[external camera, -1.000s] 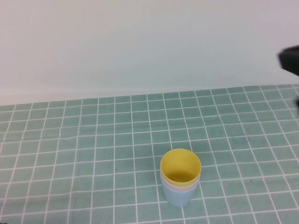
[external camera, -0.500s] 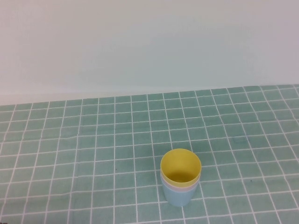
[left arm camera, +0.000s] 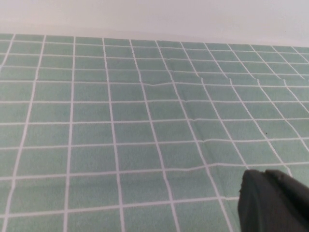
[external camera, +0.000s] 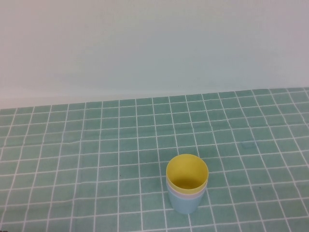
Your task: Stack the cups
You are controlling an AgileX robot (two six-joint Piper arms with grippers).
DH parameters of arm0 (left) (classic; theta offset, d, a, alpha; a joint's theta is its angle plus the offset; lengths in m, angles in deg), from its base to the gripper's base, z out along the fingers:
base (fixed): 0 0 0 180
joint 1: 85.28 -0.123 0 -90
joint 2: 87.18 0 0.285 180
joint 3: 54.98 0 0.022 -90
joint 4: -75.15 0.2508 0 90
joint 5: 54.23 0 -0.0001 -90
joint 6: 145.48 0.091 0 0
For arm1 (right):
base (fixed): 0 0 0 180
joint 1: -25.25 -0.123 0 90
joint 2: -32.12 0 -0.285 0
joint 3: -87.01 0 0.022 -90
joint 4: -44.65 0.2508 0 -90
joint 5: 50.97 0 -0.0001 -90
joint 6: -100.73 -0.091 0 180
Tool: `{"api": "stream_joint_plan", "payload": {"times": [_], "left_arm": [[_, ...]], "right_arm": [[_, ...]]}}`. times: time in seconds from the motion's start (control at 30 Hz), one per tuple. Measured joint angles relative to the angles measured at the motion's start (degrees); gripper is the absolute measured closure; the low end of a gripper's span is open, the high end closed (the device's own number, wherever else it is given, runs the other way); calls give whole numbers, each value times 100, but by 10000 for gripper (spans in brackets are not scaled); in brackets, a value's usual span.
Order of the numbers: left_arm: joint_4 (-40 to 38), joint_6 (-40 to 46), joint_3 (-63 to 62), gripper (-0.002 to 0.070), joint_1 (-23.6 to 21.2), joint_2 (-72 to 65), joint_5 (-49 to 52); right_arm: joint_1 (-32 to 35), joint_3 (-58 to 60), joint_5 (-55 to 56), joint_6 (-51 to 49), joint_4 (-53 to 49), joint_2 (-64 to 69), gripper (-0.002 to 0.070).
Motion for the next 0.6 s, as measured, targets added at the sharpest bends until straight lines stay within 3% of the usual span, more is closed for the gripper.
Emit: {"api": "stream_joint_plan", "payload": {"times": [0.6], "left_arm": [[0, 0, 0, 676, 0, 0, 0]], "right_arm": [[0, 764, 226, 14, -43, -823, 678]]}}
